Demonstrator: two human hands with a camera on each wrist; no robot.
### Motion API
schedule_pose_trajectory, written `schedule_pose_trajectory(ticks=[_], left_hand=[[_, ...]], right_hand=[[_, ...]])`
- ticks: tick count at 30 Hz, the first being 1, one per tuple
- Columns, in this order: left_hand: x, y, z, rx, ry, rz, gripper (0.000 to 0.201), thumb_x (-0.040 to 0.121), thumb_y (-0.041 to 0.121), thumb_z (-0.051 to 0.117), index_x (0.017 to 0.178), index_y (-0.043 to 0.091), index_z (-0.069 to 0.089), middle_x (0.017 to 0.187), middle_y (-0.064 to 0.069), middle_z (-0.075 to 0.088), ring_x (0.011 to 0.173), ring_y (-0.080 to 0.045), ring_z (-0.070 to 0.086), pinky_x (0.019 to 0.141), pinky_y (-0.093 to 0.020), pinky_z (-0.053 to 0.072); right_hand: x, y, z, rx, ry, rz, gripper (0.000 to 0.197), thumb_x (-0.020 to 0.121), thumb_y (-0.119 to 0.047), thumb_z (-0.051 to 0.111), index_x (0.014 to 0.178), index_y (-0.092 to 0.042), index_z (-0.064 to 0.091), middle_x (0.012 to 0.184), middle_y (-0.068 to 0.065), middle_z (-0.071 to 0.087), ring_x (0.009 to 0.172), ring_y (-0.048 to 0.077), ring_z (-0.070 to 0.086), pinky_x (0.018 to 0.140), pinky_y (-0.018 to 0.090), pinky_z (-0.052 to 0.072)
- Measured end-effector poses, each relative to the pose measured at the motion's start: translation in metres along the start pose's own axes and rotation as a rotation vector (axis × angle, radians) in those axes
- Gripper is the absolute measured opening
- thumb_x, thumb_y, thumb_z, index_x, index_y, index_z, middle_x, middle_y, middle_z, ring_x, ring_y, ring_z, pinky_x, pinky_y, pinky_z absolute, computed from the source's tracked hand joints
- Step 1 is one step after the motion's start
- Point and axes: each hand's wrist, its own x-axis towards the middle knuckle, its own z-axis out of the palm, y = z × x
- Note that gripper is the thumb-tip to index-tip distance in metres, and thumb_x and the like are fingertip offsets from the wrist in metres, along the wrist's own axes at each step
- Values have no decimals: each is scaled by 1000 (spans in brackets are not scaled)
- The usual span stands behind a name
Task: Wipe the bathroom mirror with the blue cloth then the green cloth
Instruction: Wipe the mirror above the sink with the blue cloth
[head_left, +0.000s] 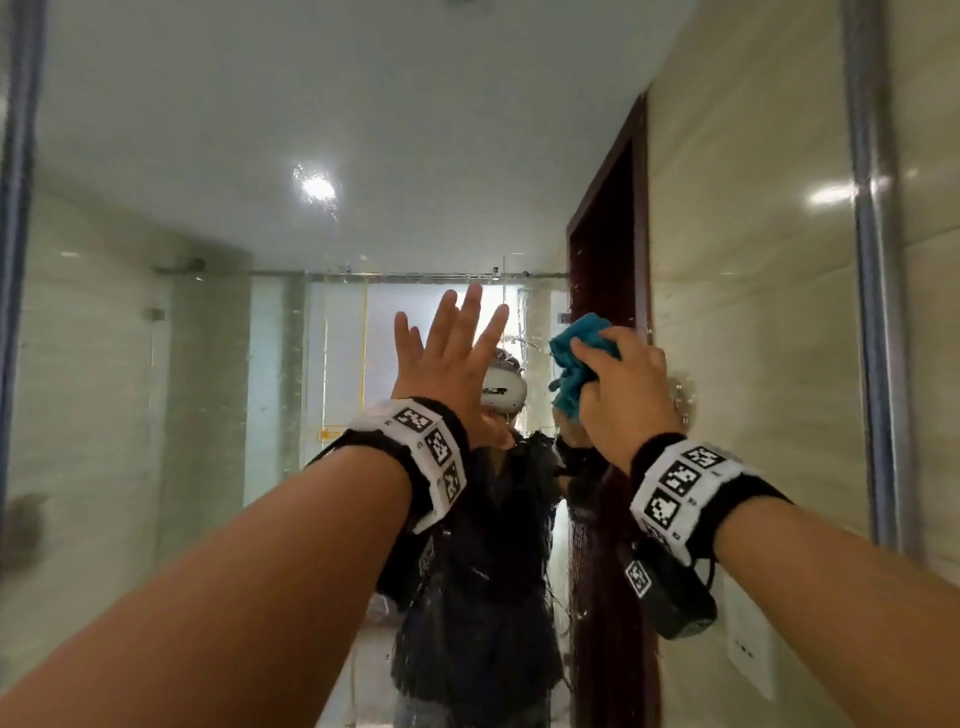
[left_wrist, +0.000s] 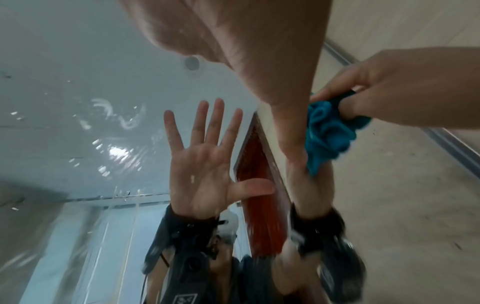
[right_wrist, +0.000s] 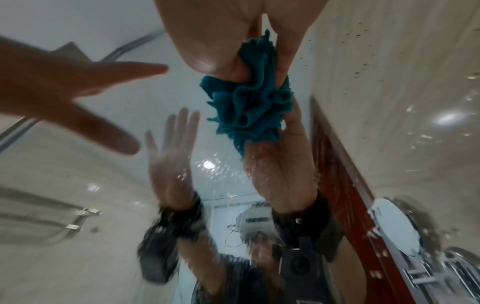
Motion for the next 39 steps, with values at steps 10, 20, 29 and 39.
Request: schedule_pose_trajectory(ticks=[10, 20, 29, 39], left_hand=[[38, 3, 14, -90, -75, -89, 154, 44, 81, 69, 133, 24, -44, 142, -6, -47, 135, -29, -36, 110, -63, -3], [37, 8, 4, -55, -167, -135, 153, 47, 76, 73, 136, 22, -40, 142, -8, -47, 135, -30, -37, 111, -63, -2], [38, 10, 8, -70, -159, -161, 158, 43, 74, 77, 135, 24, -42, 141, -7, -48, 135, -30, -37, 111, -63, -4], [34, 11, 7, -43, -152, -188, 161, 35, 82, 72, 137, 25, -39, 142, -4, -48, 135, -28, -36, 112, -60, -7]], right_hand=[[35, 12, -12, -173, -108, -321, 48, 91, -15, 52, 137, -27, 45, 141, 1, 34, 115, 21, 29, 105, 23, 26], [59, -31, 2, -130, 0, -222, 50, 92, -15, 50, 138, -30, 41, 139, 1, 32, 104, 20, 34, 94, 22, 32], [90, 16, -17, -38, 214, -218, 42, 91, -10, 47, 129, -25, 55, 125, 7, 43, 107, 32, 37, 91, 20, 22], [62, 24, -2, -61, 129, -246, 42, 92, -16, 49, 132, -28, 51, 128, 5, 41, 107, 21, 31, 96, 16, 21]])
